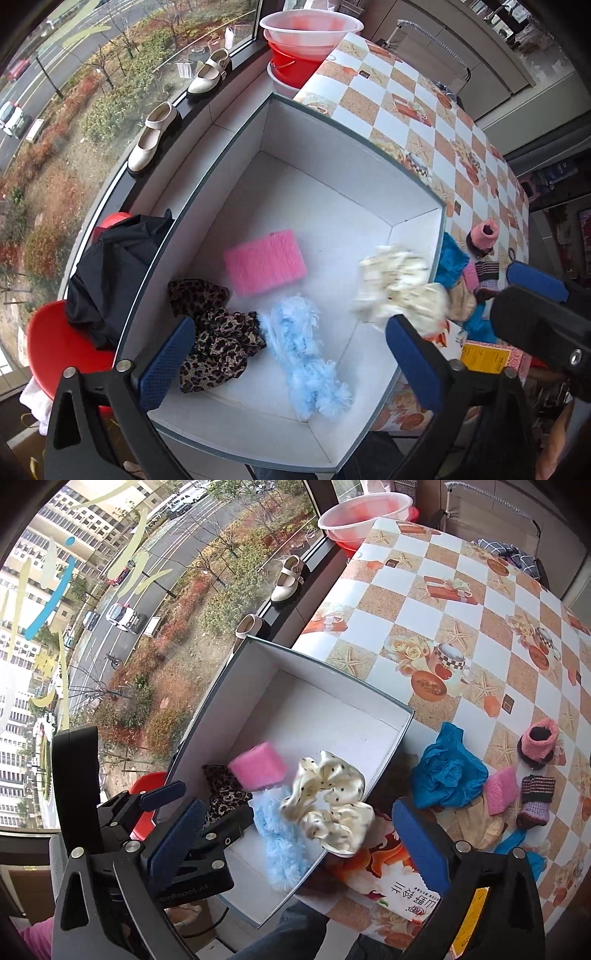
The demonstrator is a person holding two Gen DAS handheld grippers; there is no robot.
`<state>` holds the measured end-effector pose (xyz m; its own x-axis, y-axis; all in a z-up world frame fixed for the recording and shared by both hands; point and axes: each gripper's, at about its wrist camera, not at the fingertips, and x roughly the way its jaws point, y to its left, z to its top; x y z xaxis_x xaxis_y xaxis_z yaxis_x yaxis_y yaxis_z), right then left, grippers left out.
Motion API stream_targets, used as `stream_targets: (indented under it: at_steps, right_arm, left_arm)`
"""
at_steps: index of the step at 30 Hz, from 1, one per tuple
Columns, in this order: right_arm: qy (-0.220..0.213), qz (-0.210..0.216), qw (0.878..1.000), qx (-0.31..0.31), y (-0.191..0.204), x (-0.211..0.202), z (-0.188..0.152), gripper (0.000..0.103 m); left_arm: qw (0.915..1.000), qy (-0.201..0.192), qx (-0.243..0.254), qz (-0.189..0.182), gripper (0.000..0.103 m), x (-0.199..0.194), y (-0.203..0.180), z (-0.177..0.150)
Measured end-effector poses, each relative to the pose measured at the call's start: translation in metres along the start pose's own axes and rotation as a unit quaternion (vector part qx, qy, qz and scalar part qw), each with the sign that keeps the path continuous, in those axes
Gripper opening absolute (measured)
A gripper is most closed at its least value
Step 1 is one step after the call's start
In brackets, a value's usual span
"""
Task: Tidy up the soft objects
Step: 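Open both tools to drop the sponge and scrunchie into the box, then move both tools from the box toward the items on the table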
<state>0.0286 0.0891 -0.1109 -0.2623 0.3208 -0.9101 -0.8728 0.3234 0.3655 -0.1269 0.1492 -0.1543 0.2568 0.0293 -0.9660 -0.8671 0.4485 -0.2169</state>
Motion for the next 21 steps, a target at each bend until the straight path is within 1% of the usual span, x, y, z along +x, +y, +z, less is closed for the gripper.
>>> stream_targets:
  at_steps: [4, 9, 13, 16, 21]
  right_arm:
    - [-0.008, 0.004, 1.0, 0.017, -0.009, -0.011, -0.001, 0.102]
    - [-0.014, 0.018, 0.998, 0.058, -0.033, -0.04, -0.01, 0.102]
    - [-0.015, 0.002, 0.995, 0.1, -0.065, -0.074, -0.024, 0.102]
    - [-0.021, 0.004, 0.99, 0.139, -0.096, -0.1, -0.041, 0.102]
    - [-0.033, -0.029, 0.98, 0.194, -0.154, -0.136, -0.07, 0.102]
  left_arm:
    - [0.9996, 0.001, -0.013, -0.025, 0.102, -0.002, 0.0, 0.004]
    - [0.9987, 0.004, -0.001, -0.05, 0.102, -0.014, -0.014, 0.003]
    - [0.9967, 0.023, 0.026, -0.073, 0.103, -0.017, -0.038, 0.0]
    - [0.9938, 0.044, 0.049, -0.09, 0.103, -0.015, -0.061, -0.004]
    - [0.9889, 0.063, 0.1, -0.09, 0.103, -0.009, -0.103, -0.011]
